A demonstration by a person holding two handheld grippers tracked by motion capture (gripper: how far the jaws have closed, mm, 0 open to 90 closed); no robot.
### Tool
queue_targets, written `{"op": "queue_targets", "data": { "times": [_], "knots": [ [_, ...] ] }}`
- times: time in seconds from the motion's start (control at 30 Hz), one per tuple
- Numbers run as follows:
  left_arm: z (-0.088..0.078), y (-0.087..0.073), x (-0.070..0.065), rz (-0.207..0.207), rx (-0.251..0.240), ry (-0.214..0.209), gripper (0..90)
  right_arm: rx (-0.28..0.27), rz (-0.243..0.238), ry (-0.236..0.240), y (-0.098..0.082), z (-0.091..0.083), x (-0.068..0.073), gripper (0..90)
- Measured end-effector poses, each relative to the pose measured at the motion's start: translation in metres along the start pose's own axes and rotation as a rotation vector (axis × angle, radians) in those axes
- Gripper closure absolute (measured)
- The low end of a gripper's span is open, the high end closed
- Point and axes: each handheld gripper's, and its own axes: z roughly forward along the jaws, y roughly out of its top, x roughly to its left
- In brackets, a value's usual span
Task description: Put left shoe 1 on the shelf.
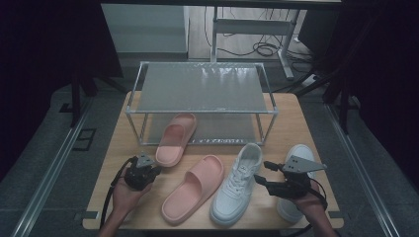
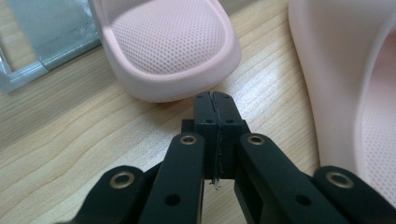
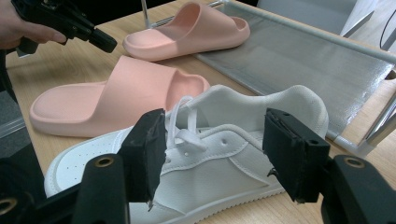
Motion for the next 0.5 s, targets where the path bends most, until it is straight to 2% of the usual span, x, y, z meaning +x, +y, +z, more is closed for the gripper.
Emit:
{"op": "queue_targets", "data": {
  "times": [0.5],
  "knots": [
    [0.011, 0.007, 0.005, 0.006, 0.026, 0.013, 90.0, 0.008, -0.001, 0.003, 0.000, 0.001, 0.000, 40.0]
  ]
}}
